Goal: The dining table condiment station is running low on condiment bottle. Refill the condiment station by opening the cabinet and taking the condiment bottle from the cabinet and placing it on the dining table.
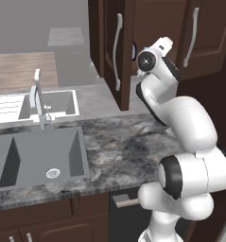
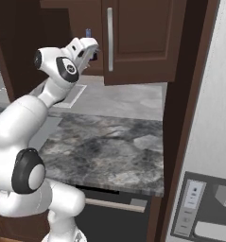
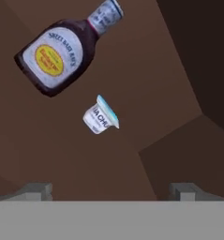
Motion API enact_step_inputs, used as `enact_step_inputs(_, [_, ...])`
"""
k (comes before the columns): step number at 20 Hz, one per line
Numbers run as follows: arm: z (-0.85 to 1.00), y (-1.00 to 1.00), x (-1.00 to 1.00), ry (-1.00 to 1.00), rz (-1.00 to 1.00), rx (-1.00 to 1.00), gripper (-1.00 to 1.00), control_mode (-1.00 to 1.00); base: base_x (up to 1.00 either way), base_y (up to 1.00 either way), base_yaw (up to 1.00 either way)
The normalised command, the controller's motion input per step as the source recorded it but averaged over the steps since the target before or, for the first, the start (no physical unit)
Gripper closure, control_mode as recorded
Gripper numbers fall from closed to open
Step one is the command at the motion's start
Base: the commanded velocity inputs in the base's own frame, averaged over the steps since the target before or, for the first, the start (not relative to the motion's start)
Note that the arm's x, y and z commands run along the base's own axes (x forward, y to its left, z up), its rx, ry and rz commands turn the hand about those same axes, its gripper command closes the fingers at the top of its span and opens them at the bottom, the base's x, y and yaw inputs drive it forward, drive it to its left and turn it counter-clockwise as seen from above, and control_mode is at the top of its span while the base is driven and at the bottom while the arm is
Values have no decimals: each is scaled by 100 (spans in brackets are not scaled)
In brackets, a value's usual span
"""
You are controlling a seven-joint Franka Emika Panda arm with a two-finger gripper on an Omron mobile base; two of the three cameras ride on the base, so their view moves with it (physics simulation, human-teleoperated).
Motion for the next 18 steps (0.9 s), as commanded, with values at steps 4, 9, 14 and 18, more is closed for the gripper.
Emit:
enact_step_inputs(4, [0, -28, 12, 0, 4, 0, -100, -100, 0, 0, 0])
enact_step_inputs(9, [0, -7, 31, 3, 0, 0, -100, -100, 0, 0, 0])
enact_step_inputs(14, [0, -10, 27, 9, 0, 0, -100, -100, 0, 0, 0])
enact_step_inputs(18, [0, -29, 0, 5, 0, 0, -100, -100, 0, 0, 0])
